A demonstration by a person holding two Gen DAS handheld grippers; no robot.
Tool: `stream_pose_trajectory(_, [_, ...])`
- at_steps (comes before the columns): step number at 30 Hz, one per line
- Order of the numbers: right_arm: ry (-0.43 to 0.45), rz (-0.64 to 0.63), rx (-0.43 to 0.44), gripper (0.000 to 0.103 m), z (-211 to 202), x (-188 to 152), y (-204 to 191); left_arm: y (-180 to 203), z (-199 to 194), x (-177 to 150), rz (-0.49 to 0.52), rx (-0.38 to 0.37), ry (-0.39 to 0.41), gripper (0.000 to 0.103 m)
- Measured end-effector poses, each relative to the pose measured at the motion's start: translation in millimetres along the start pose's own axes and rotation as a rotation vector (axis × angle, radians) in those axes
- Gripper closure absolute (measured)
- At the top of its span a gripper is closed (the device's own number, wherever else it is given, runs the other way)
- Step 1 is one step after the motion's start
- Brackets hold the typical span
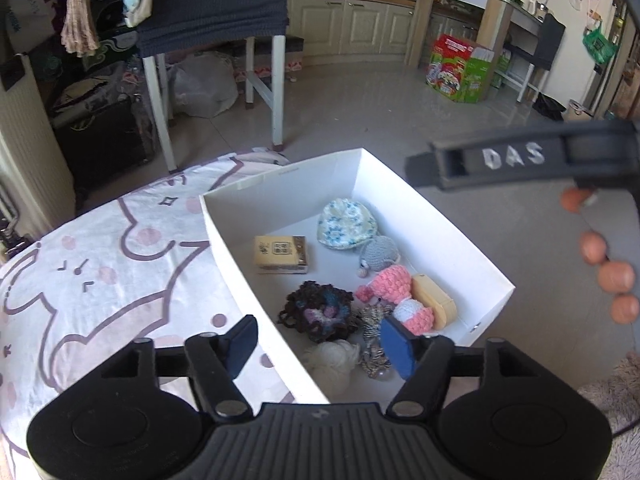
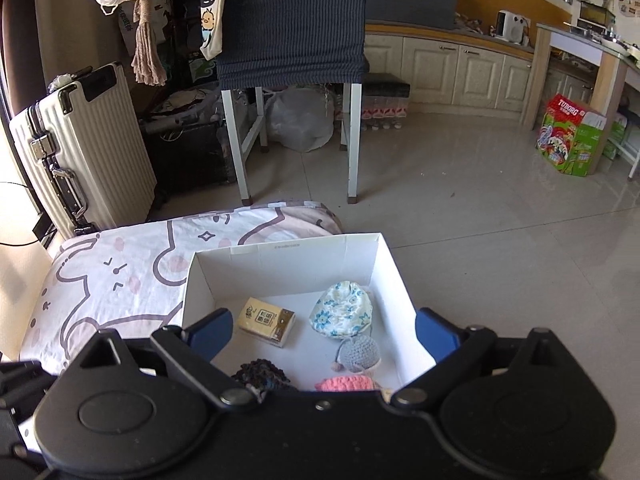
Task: Organize objects
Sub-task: 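Withdraw both tools up and away from the filled box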
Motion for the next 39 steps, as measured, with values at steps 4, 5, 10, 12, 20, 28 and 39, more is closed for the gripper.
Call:
stream_pose_trajectory(4, [0.029, -0.009, -0.026, 0.003, -20.8, -10.9, -7.7, -14.4, -14.7, -3.6, -0.014, 0.027, 0.018, 0.022])
stream_pose_trajectory(5, [0.039, -0.005, -0.026, 0.003, -26.6, -13.7, -8.4, -18.8, -20.1, -4.7, -0.021, 0.032, 0.028, 0.017])
stream_pose_trajectory(10, [0.082, 0.036, -0.030, 0.000, -52.2, -30.6, -7.9, -32.5, -41.2, -11.4, -0.026, 0.049, 0.069, 0.006])
stream_pose_trajectory(12, [0.088, 0.057, -0.042, 0.000, -58.9, -39.3, -5.7, -36.4, -49.2, -14.7, -0.023, 0.055, 0.093, 0.005])
stream_pose_trajectory(20, [0.077, 0.046, -0.083, 0.000, -74.2, -72.7, -12.3, -45.4, -69.5, -27.8, -0.035, 0.077, 0.128, 0.004])
stream_pose_trajectory(28, [0.088, 0.042, -0.085, 0.000, -90.1, -90.1, -21.4, -46.4, -73.7, -41.8, -0.028, 0.125, 0.136, 0.004])
stream_pose_trajectory(39, [0.073, 0.039, -0.096, 0.000, -88.1, -101.3, -28.7, -56.3, -73.1, -56.4, -0.089, 0.120, 0.124, 0.003])
Point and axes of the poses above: each gripper's, at about its wrist camera, not at the fingertips, and z roughly the way its jaws point, y to its right, x to its top, the point moved 4 cm from there along z, roughly the way its jaws point, and after that the axes turned 1 degree about z, right-handed, at the moved point
